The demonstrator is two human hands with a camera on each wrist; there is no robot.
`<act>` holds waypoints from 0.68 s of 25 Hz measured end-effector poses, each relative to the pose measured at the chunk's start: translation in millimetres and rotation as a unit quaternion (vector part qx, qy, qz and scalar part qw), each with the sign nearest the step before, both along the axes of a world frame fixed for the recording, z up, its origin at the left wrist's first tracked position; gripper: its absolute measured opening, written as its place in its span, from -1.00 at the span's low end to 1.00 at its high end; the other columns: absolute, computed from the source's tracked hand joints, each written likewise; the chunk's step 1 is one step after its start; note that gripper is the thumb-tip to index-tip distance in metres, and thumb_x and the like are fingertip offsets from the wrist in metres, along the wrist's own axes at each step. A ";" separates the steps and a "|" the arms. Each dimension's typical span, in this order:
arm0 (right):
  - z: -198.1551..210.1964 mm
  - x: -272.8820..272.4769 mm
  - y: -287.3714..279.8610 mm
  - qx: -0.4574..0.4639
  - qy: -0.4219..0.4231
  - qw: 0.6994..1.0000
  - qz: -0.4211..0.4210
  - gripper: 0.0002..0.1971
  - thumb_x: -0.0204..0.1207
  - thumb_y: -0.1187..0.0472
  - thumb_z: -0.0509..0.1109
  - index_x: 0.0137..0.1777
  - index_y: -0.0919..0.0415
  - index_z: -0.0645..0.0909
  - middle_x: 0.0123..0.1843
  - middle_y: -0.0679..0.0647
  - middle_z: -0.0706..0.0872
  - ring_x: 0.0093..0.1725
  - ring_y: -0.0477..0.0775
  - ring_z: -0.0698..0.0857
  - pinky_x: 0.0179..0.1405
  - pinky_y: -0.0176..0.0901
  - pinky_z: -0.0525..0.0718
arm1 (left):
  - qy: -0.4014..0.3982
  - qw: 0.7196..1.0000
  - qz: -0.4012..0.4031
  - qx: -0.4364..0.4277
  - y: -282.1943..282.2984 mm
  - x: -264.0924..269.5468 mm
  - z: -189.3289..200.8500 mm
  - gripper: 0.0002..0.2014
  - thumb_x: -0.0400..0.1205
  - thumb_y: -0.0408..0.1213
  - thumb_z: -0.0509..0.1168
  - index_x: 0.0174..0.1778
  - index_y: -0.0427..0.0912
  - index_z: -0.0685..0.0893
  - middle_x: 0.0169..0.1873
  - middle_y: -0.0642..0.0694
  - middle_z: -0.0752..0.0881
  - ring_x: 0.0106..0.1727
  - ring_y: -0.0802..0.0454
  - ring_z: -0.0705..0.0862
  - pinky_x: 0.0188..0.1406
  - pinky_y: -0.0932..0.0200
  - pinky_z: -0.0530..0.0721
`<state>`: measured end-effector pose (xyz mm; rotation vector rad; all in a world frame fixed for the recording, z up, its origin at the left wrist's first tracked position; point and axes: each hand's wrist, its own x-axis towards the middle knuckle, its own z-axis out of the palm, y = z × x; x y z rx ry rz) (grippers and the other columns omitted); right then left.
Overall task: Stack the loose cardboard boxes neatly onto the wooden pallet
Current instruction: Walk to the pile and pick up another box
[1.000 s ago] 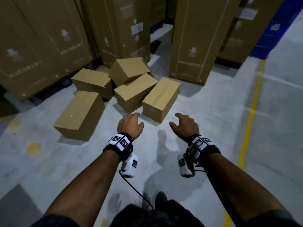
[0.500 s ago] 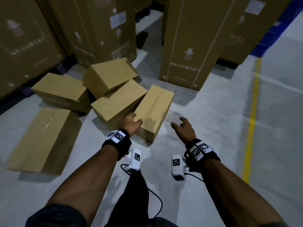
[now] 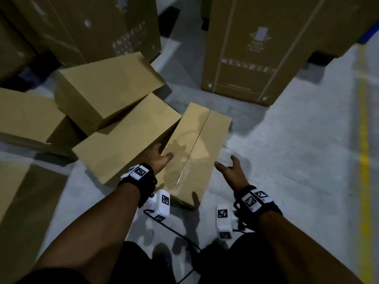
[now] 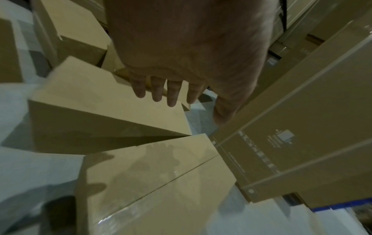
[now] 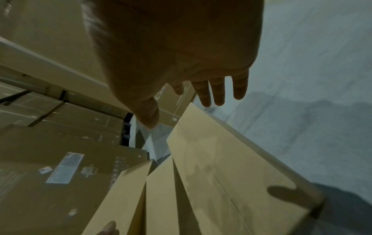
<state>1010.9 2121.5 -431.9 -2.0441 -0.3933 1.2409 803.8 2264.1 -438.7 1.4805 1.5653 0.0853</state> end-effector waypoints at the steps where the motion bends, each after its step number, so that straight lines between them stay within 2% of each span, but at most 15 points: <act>1: -32.2 7.8 15.9 0.005 -0.001 1.000 -0.008 -0.14 0.63 -0.03 0.46 0.78 0.02 0.02 0.73 0.24 0.28 0.65 0.30 0.35 0.53 0.13 0.39 | -0.006 1.000 -0.005 -0.003 18.7 8.2 -36.4 -0.19 0.59 0.12 0.40 0.71 -0.06 0.25 0.61 -0.16 0.42 0.58 -0.22 0.43 0.55 -0.13 0.41; 3: -89.8 21.3 44.1 0.009 0.003 1.000 -0.022 -0.10 0.63 0.00 0.48 0.79 0.04 -0.02 0.76 0.19 0.20 0.68 0.29 0.30 0.56 0.15 0.36 | -0.021 0.999 0.003 -0.029 50.1 20.8 -97.8 -0.07 0.49 0.23 0.42 0.73 0.03 0.20 0.65 -0.13 0.36 0.60 -0.22 0.39 0.56 -0.20 0.40; 5: -139.5 32.1 67.7 0.017 0.008 0.999 -0.046 -0.07 0.61 0.06 0.50 0.79 0.03 -0.05 0.74 0.18 0.26 0.65 0.28 0.35 0.49 0.07 0.43 | -0.033 0.998 0.028 -0.038 79.0 33.6 -146.6 -0.05 0.53 0.18 0.45 0.75 0.01 0.13 0.68 -0.16 0.30 0.63 -0.25 0.34 0.57 -0.20 0.38; 6: -160.4 36.5 77.2 0.029 0.015 0.997 -0.066 -0.07 0.61 0.11 0.51 0.79 0.00 -0.05 0.68 0.16 0.33 0.59 0.26 0.41 0.37 -0.09 0.53 | -0.037 0.998 0.031 -0.037 90.8 39.9 -166.2 -0.06 0.55 0.13 0.46 0.75 -0.02 0.11 0.69 -0.17 0.27 0.64 -0.25 0.31 0.56 -0.17 0.37; 7: -176.3 39.1 85.3 0.041 0.026 0.995 -0.086 -0.08 0.61 0.19 0.51 0.78 -0.04 -0.04 0.60 0.07 0.37 0.48 0.21 0.46 0.13 -0.31 0.61 | -0.042 0.998 0.032 -0.036 101.6 45.4 -181.3 -0.07 0.57 0.08 0.47 0.76 -0.05 0.10 0.69 -0.17 0.25 0.65 -0.25 0.30 0.55 -0.13 0.38; 8: -192.9 40.5 94.7 0.053 0.043 0.992 -0.103 -0.09 0.61 0.26 0.50 0.78 -0.08 -0.03 0.49 -0.03 0.34 0.37 0.15 0.46 -0.13 -0.46 0.66 | -0.042 0.998 0.023 -0.033 113.0 51.8 -196.3 -0.07 0.57 0.05 0.47 0.76 -0.07 0.09 0.69 -0.17 0.25 0.65 -0.25 0.29 0.51 -0.10 0.37; 9: -203.2 40.5 100.3 0.061 0.064 0.989 -0.116 -0.07 0.60 0.30 0.51 0.77 -0.14 -0.01 0.48 -0.09 0.28 0.33 0.12 0.45 -0.27 -0.46 0.70 | -0.044 0.999 0.012 -0.027 122.1 56.1 -209.3 -0.07 0.58 0.01 0.48 0.76 -0.08 0.09 0.69 -0.17 0.27 0.64 -0.23 0.31 0.49 -0.06 0.38; 10: -219.7 40.4 108.3 0.071 0.071 0.987 -0.127 -0.03 0.56 0.29 0.55 0.76 -0.19 0.01 0.55 -0.08 0.26 0.35 0.15 0.48 -0.17 -0.32 0.78 | -0.044 0.999 -0.002 -0.027 128.7 60.5 -219.1 -0.07 0.57 -0.01 0.50 0.76 -0.09 0.10 0.67 -0.17 0.31 0.63 -0.21 0.34 0.46 -0.01 0.39; 11: -232.2 39.7 114.3 0.066 0.048 0.989 -0.123 0.01 0.50 0.21 0.62 0.76 -0.21 0.02 0.64 -0.01 0.26 0.42 0.23 0.51 0.11 -0.11 0.79 | -0.046 0.998 -0.019 -0.025 133.4 64.4 -226.4 -0.05 0.54 -0.01 0.52 0.75 -0.09 0.13 0.64 -0.16 0.36 0.60 -0.18 0.39 0.43 0.05 0.41; 12: -240.8 37.8 118.9 0.057 0.023 0.992 -0.109 0.08 0.41 0.10 0.68 0.76 -0.21 0.01 0.68 0.06 0.29 0.48 0.29 0.52 0.35 0.04 0.69 | -0.041 0.998 -0.036 -0.021 137.4 66.7 -231.1 0.00 0.48 0.04 0.56 0.75 -0.08 0.15 0.61 -0.14 0.41 0.57 -0.16 0.43 0.44 0.09 0.43; 13: -250.7 35.7 120.3 0.053 -0.005 0.994 -0.096 0.15 0.30 -0.01 0.71 0.75 -0.23 0.01 0.65 0.12 0.36 0.47 0.29 0.55 0.42 0.10 0.62 | -0.037 0.998 -0.050 -0.017 139.5 68.2 -236.9 0.10 0.36 0.13 0.60 0.74 -0.04 0.15 0.60 -0.13 0.44 0.55 -0.15 0.46 0.49 0.06 0.43; 14: -254.2 33.1 120.4 0.060 -0.005 0.992 -0.108 0.18 0.21 -0.07 0.71 0.74 -0.28 0.02 0.58 0.13 0.45 0.40 0.26 0.61 0.38 0.09 0.65 | -0.027 0.997 -0.064 -0.014 141.0 69.2 -241.0 0.21 0.24 0.22 0.61 0.75 0.02 0.12 0.60 -0.12 0.44 0.55 -0.15 0.46 0.54 0.00 0.42; 15: -255.0 31.0 119.3 0.066 -0.009 0.991 -0.118 0.17 0.19 -0.09 0.68 0.72 -0.32 0.02 0.51 0.13 0.50 0.32 0.23 0.64 0.30 0.06 0.69 | -0.021 0.997 -0.079 -0.010 143.8 70.2 -244.5 0.25 0.21 0.22 0.62 0.75 0.08 0.07 0.61 -0.13 0.42 0.56 -0.16 0.45 0.56 -0.06 0.41; 17: -260.0 30.9 117.4 0.074 -0.038 0.990 -0.116 0.12 0.26 -0.08 0.64 0.71 -0.34 0.00 0.46 0.16 0.52 0.28 0.23 0.64 0.24 0.04 0.68 | -0.023 0.996 -0.086 -0.006 147.3 70.9 -246.4 0.19 0.37 0.04 0.64 0.76 0.10 -0.05 0.63 -0.14 0.38 0.58 -0.15 0.41 0.58 -0.01 0.37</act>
